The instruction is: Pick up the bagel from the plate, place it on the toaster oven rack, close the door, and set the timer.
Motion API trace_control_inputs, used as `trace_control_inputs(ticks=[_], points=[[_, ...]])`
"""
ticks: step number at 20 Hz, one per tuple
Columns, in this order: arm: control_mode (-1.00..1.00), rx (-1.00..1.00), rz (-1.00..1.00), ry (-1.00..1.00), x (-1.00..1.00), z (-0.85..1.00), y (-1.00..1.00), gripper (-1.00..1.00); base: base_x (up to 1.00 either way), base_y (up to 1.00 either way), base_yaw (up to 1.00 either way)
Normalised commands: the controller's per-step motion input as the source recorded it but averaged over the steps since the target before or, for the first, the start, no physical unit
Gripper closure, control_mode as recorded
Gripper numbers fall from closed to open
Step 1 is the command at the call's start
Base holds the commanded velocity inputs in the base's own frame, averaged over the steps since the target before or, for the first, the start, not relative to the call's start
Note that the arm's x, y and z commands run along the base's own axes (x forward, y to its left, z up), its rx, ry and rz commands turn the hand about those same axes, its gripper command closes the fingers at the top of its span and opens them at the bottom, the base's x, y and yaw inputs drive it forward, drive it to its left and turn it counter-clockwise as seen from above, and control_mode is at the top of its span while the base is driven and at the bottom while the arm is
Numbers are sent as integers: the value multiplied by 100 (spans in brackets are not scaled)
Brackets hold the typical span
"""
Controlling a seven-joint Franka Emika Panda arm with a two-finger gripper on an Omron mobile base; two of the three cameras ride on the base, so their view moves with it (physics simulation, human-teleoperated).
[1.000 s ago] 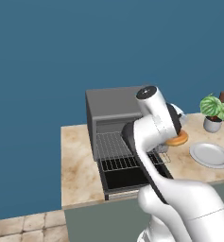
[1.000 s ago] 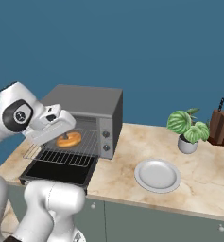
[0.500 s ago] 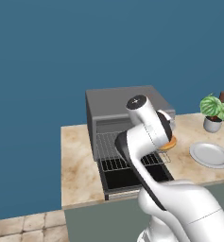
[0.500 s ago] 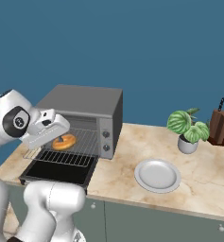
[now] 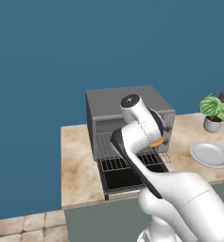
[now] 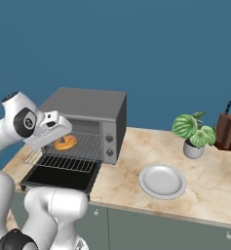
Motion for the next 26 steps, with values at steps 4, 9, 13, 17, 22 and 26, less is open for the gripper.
trace_control_inputs(ticks=[4,9,13,17,22,26], points=[[-100,4,5,0,12,-34,13,100,0,0,0],[-100,3,5,0,9,-40,17,100,0,0,0],[-100,1,6,0,12,-29,12,100,0,0,0],[-100,1,6,-1,28,-16,3,100,0,0,0],[-100,1,5,0,26,-6,0,100,0,0,0],[-100,1,5,0,13,-2,4,100,0,0,0]])
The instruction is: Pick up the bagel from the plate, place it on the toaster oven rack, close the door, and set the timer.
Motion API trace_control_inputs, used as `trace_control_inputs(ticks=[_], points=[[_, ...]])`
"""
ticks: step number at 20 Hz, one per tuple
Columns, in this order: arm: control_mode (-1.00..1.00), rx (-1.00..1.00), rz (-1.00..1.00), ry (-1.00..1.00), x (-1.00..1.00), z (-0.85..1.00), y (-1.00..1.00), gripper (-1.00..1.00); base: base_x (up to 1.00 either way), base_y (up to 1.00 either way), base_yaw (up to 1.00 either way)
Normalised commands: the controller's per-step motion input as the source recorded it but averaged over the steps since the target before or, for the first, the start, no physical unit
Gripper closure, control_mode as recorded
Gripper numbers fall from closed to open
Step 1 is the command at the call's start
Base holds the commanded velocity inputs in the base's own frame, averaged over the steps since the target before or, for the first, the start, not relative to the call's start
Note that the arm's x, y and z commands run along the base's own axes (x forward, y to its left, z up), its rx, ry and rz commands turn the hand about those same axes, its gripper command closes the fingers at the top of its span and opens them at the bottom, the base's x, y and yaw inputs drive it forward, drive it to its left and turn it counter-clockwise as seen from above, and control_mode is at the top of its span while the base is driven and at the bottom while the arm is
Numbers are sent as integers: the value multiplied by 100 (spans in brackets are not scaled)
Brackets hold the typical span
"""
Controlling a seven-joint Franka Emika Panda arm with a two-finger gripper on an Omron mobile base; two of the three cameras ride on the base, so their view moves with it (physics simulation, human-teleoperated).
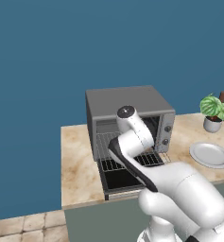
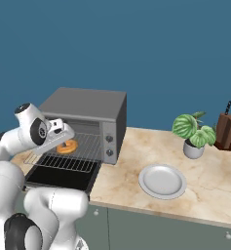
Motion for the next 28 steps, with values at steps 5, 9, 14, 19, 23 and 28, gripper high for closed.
trace_control_inputs(ticks=[5,9,14,19,23,28], points=[[-100,0,4,-1,0,0,13,-100,0,0,0],[-100,0,2,-4,0,0,2,-100,0,0,0],[-100,0,2,-7,0,0,0,-100,0,0,0],[-100,0,2,-14,-33,20,5,-100,0,0,0],[-100,6,0,-5,-100,51,1,-100,0,0,0],[-100,19,-10,11,-100,44,0,-100,0,0,0]])
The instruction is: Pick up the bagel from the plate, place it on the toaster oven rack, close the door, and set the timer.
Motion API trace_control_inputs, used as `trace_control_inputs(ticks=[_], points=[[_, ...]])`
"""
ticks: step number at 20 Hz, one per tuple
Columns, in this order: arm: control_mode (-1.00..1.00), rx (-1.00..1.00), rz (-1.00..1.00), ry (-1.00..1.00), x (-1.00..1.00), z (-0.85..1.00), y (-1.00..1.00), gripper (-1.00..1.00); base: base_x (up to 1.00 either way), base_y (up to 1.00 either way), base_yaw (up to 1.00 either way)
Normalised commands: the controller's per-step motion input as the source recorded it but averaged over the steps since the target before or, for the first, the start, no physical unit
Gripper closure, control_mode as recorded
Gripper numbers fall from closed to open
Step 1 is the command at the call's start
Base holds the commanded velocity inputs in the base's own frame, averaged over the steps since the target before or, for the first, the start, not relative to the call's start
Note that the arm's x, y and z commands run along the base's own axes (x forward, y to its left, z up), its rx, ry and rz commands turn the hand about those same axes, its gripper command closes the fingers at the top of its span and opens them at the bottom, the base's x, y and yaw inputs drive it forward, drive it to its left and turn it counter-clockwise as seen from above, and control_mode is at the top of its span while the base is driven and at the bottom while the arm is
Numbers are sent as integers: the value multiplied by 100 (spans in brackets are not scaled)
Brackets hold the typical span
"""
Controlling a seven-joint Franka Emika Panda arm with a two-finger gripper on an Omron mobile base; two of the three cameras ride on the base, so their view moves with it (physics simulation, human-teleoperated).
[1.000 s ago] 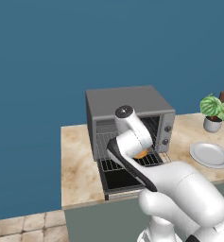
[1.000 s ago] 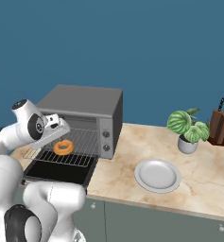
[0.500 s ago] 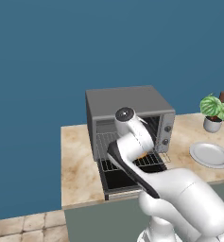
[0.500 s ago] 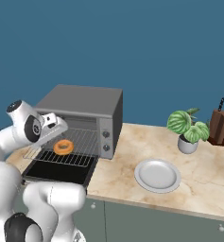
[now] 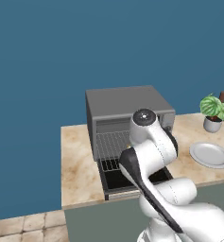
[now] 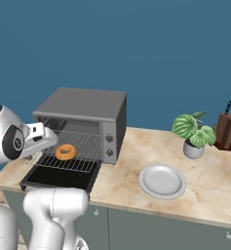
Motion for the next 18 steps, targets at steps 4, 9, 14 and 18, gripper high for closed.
trace_control_inputs(ticks=[4,9,14,18], points=[[-100,18,-21,19,-86,4,-8,-100,0,0,0],[-100,7,-33,17,-27,-30,-10,-100,0,0,0],[-100,3,-30,10,2,-37,-13,-100,0,0,0],[-100,0,-22,3,28,-48,-4,-100,0,0,0]])
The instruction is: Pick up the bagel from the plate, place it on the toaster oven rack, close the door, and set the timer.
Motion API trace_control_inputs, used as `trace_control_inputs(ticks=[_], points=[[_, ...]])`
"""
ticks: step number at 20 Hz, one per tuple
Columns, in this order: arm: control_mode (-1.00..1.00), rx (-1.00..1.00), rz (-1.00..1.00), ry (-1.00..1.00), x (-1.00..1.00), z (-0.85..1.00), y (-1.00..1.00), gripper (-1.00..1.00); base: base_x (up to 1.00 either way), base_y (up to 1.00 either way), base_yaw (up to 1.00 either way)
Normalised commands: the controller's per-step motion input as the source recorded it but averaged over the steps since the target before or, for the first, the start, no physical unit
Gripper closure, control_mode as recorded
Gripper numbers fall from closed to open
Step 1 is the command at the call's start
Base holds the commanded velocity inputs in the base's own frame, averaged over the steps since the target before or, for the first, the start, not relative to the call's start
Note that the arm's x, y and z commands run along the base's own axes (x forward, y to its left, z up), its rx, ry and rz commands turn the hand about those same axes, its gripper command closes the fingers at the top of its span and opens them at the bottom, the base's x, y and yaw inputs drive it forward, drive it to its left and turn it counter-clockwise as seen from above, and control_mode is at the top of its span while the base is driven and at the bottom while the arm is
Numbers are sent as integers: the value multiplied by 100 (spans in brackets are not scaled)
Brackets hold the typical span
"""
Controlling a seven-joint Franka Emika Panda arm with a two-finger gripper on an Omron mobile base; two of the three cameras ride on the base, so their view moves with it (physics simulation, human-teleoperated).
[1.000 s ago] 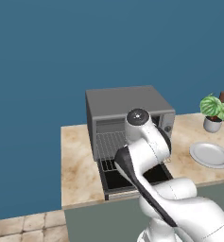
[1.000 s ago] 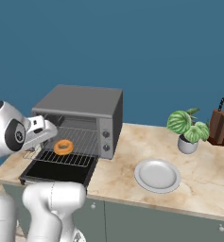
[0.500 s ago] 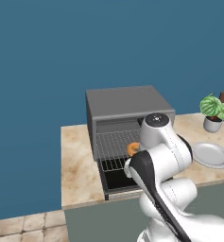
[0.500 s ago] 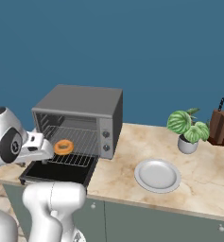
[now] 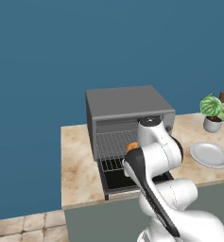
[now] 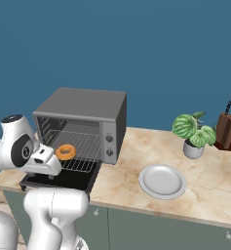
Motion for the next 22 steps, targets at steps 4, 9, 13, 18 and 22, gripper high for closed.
trace_control_inputs(ticks=[4,9,13,18,22], points=[[-100,0,-17,2,24,-50,-2,-100,0,0,0],[-100,0,-9,0,24,-49,-2,-100,0,0,0],[-100,0,0,0,31,-32,-3,-100,0,0,0],[-100,0,0,-5,39,-15,0,-100,0,0,0],[-100,1,0,-8,54,-8,0,-100,0,0,0]])
